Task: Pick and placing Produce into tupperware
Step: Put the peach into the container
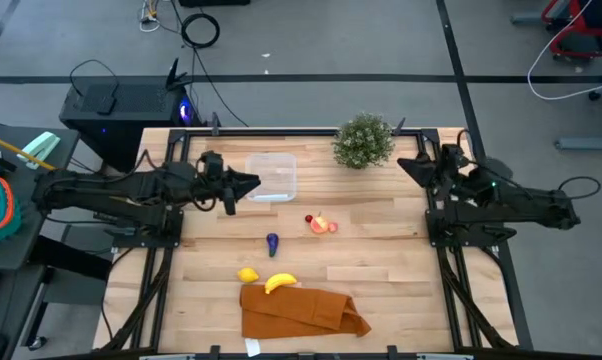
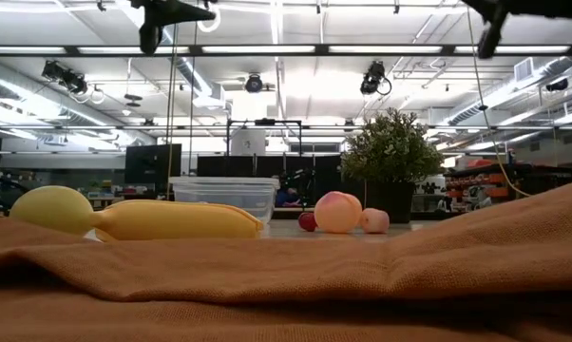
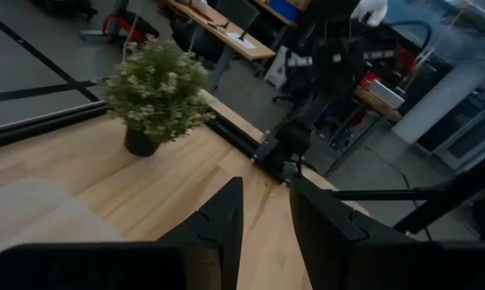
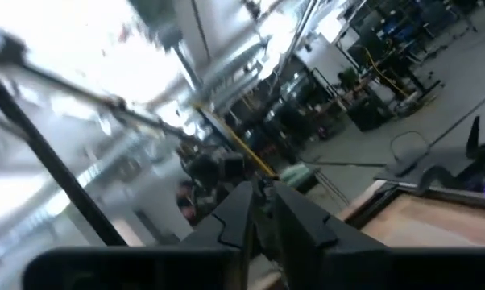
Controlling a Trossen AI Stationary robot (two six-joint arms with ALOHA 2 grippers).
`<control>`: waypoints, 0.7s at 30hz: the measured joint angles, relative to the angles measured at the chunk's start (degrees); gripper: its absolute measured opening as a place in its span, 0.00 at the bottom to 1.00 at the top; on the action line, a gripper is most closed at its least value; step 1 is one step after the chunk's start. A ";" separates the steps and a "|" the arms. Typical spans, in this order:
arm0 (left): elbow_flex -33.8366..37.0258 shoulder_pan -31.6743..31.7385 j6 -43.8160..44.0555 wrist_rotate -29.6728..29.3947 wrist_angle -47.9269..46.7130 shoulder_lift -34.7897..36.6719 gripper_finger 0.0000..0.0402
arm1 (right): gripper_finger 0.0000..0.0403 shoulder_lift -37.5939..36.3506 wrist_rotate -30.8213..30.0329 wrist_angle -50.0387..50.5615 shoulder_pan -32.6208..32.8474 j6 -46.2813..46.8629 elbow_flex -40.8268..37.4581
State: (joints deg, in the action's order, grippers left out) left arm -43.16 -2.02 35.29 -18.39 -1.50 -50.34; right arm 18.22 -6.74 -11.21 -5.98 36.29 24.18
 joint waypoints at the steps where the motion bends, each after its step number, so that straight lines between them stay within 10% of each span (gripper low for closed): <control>1: -0.46 -0.31 0.02 -0.02 -0.04 -0.42 0.28 | 0.18 2.78 1.34 0.97 0.00 -1.97 2.64; 21: -5.79 -9.86 -4.53 -4.51 -13.93 1.09 0.32 | 0.25 47.85 16.92 38.71 1.35 -21.76 45.54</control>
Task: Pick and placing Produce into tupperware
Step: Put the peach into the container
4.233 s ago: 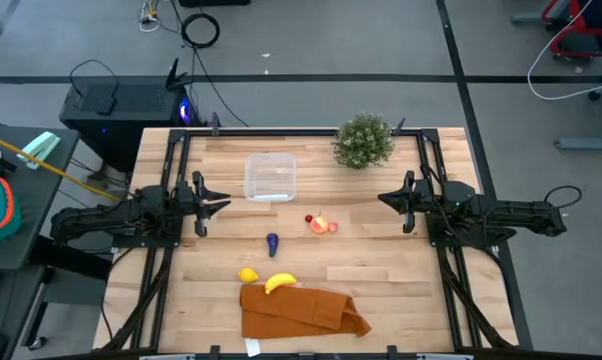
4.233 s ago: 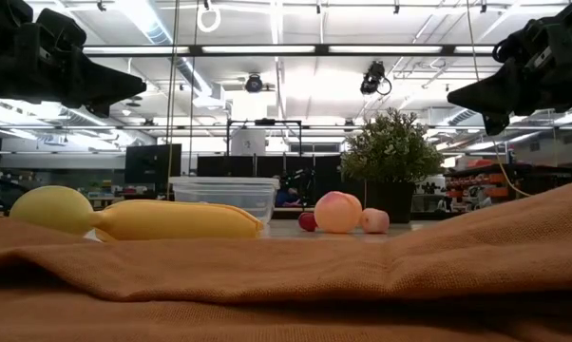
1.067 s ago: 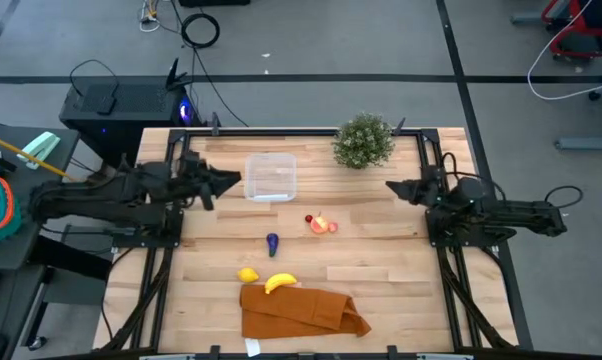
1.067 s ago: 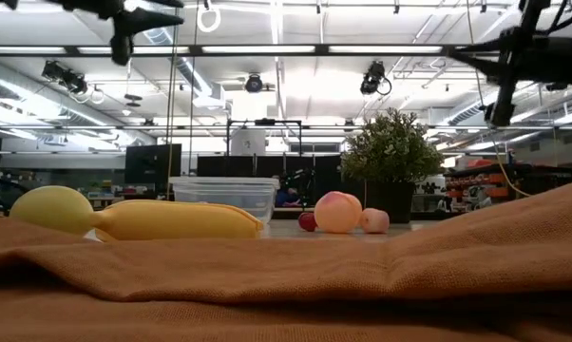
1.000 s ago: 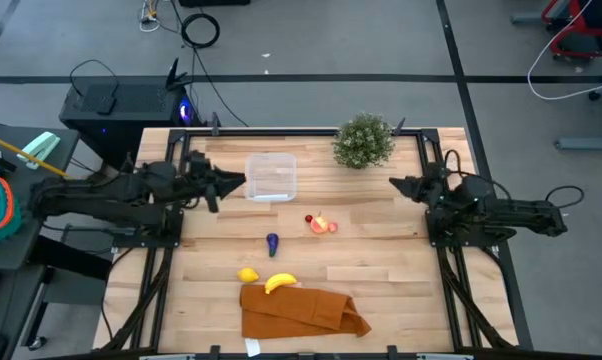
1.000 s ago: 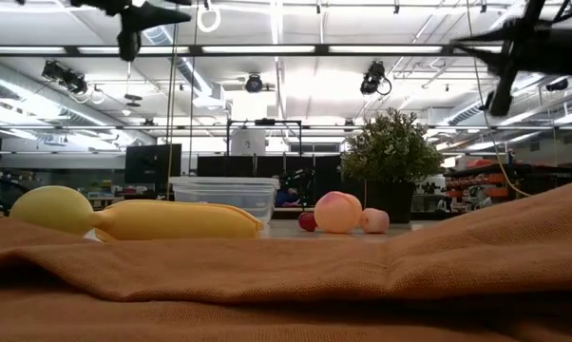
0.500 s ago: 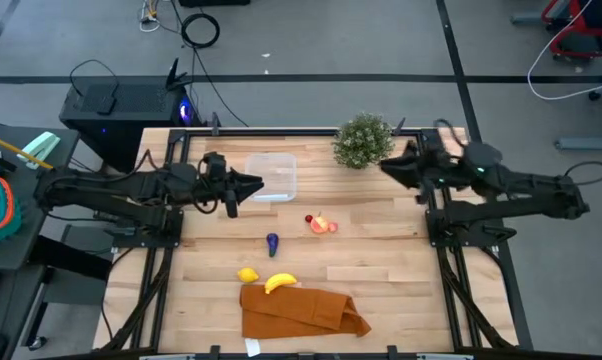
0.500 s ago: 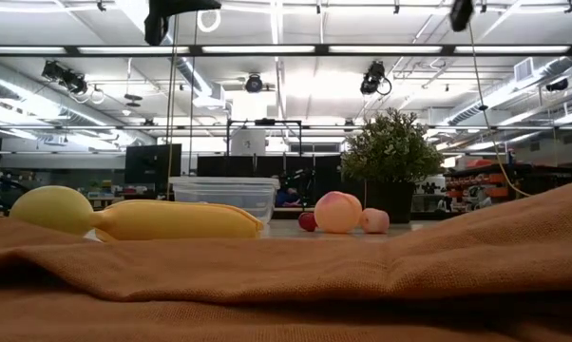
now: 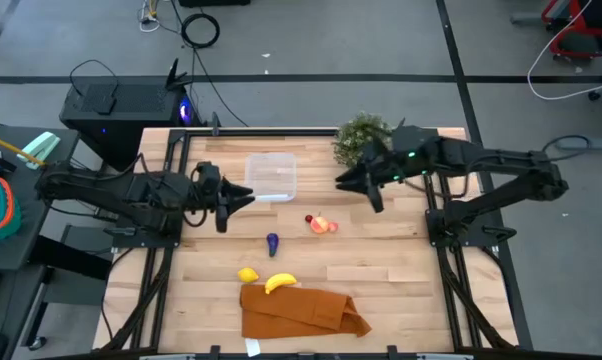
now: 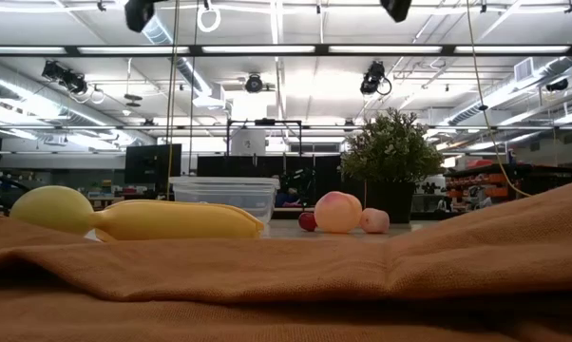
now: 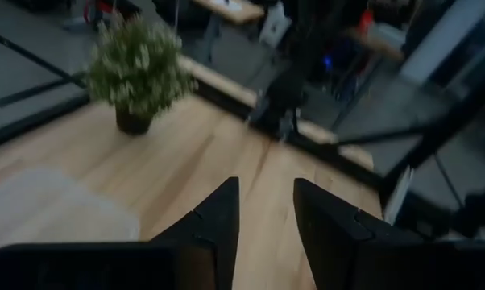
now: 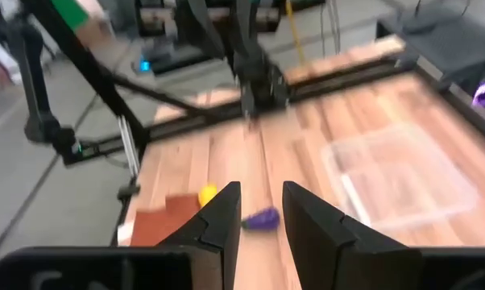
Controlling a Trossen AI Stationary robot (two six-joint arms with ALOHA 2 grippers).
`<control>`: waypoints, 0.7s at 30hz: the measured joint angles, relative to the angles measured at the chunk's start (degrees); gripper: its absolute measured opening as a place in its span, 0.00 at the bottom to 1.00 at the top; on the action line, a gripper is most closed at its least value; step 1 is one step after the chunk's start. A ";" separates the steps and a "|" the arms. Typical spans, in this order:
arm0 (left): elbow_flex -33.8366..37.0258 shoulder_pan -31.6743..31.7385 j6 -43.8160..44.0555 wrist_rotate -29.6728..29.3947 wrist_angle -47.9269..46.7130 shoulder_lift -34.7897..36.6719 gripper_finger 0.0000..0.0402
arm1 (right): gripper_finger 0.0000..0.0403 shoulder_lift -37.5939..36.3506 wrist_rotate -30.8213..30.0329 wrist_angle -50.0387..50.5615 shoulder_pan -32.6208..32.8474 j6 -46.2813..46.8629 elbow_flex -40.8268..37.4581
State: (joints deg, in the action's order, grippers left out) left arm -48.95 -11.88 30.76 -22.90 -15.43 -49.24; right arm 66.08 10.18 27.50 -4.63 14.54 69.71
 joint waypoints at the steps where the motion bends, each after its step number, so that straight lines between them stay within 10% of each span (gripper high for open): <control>1: 0.00 -0.75 0.03 0.01 -1.88 0.37 0.32 | 0.25 1.16 0.20 0.67 0.39 -0.05 0.29; 21: 0.00 -10.30 5.03 0.01 -31.17 3.91 0.34 | 0.55 16.77 -4.51 6.68 12.08 -5.80 0.33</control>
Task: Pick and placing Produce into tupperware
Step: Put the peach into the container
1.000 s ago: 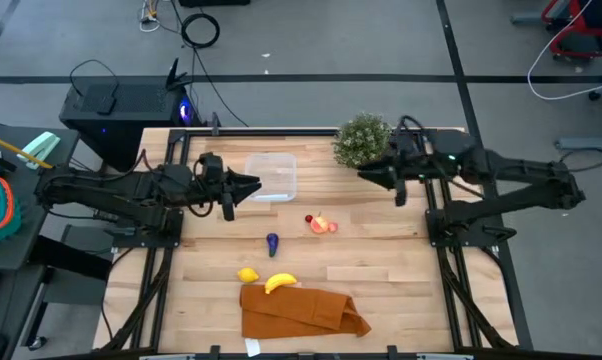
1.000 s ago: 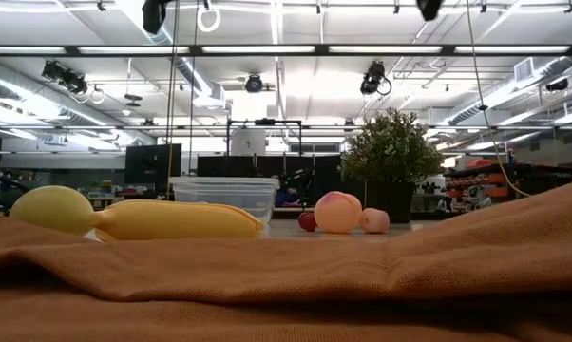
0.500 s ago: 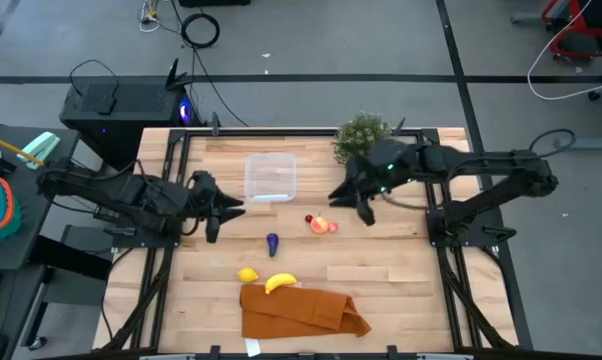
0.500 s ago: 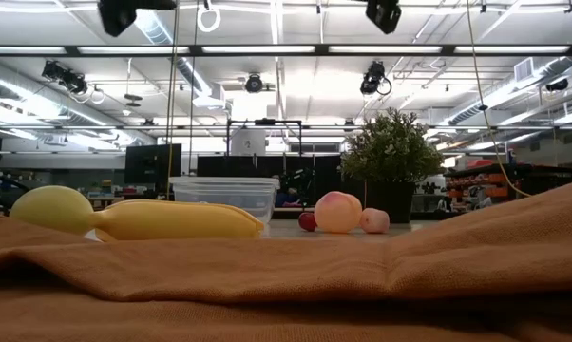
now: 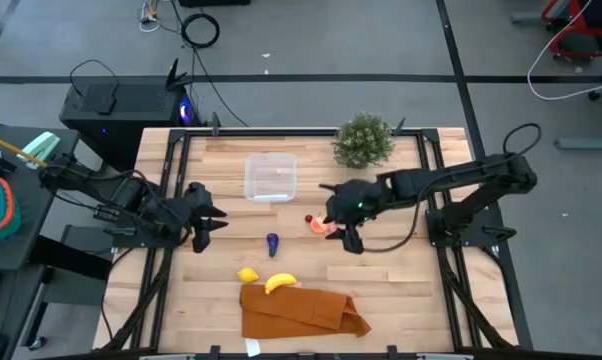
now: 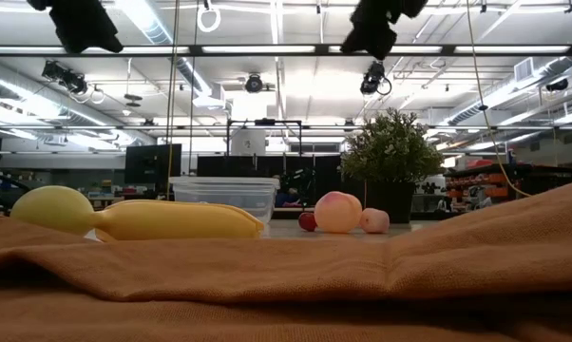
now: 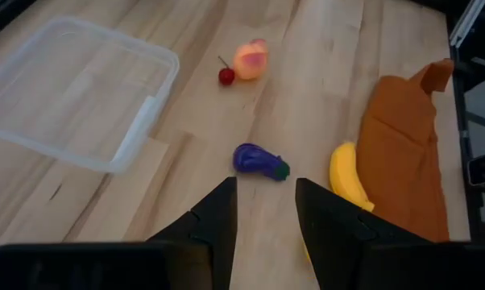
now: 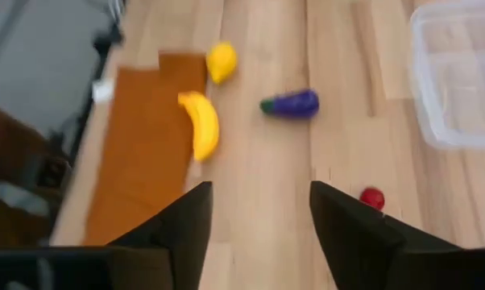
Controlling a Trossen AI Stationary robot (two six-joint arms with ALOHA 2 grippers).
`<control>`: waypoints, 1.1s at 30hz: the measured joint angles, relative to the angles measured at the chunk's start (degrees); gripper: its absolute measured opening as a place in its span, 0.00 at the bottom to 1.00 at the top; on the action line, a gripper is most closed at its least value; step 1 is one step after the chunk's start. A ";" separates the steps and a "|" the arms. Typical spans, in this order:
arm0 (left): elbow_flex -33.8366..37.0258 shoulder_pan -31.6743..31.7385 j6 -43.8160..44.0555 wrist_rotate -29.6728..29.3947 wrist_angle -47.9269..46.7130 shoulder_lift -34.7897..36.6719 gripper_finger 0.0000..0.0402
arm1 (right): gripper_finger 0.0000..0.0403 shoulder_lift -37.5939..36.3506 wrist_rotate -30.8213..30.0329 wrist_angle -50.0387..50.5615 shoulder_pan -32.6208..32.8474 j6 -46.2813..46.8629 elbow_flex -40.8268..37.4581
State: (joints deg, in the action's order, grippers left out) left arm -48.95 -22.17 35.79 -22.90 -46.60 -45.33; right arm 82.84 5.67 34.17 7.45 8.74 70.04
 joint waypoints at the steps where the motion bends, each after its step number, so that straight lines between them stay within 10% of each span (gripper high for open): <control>1: 0.00 0.01 0.00 0.00 -0.20 -0.01 0.34 | 0.57 0.60 -0.95 0.34 0.69 -0.44 0.00; 20: 0.04 0.26 1.22 -0.13 -0.93 -0.01 0.35 | 0.72 13.68 -12.38 18.16 1.86 -10.92 11.00; 33: 0.04 0.24 2.67 -1.09 -0.91 -0.01 0.37 | 0.72 22.61 -9.60 30.09 -6.77 -8.31 17.11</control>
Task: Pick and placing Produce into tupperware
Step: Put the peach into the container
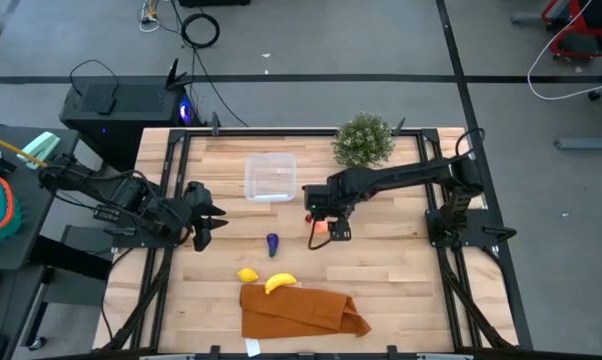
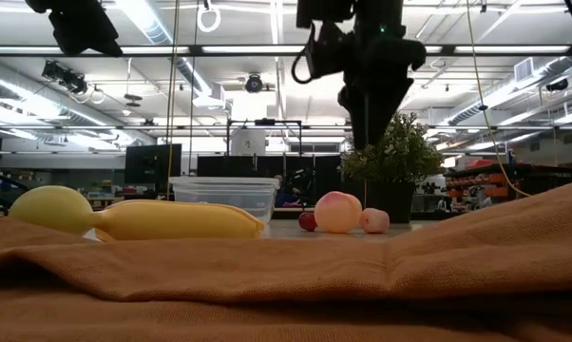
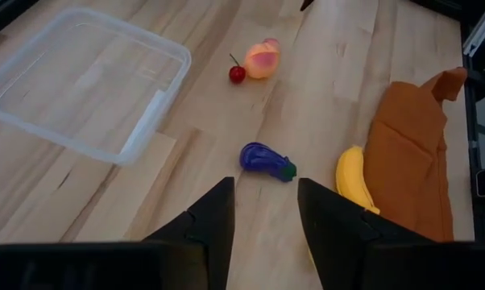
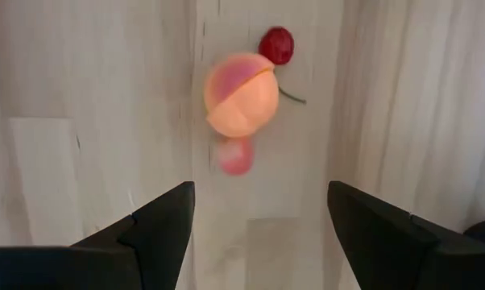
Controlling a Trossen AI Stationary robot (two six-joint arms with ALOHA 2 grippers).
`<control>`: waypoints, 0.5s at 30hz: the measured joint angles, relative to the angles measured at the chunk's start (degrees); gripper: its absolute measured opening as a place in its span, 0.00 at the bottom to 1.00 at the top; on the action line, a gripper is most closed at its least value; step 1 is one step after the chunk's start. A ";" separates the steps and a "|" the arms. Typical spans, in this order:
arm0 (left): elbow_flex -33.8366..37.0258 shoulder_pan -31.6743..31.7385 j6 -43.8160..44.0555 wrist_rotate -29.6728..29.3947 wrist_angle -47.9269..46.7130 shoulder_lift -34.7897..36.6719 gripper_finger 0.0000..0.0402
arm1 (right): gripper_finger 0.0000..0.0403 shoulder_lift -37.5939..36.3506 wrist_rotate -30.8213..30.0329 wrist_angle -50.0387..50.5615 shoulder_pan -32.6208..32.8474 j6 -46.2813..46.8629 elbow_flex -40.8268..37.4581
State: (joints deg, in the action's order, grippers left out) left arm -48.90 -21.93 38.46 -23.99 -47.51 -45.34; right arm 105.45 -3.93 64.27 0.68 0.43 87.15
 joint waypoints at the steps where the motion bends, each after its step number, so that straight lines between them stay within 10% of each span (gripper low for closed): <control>1: 0.00 0.02 0.00 0.00 0.00 0.00 0.37 | 0.72 0.00 0.01 -0.70 -0.28 0.56 -0.55; 15: 0.02 0.00 -0.04 -0.39 0.00 -0.02 0.35 | 0.66 -0.02 2.70 -7.46 0.08 6.05 -7.76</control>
State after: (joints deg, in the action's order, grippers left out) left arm -48.88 -21.93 38.41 -24.38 -47.51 -45.36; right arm 105.43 -1.23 56.81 0.76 6.48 79.39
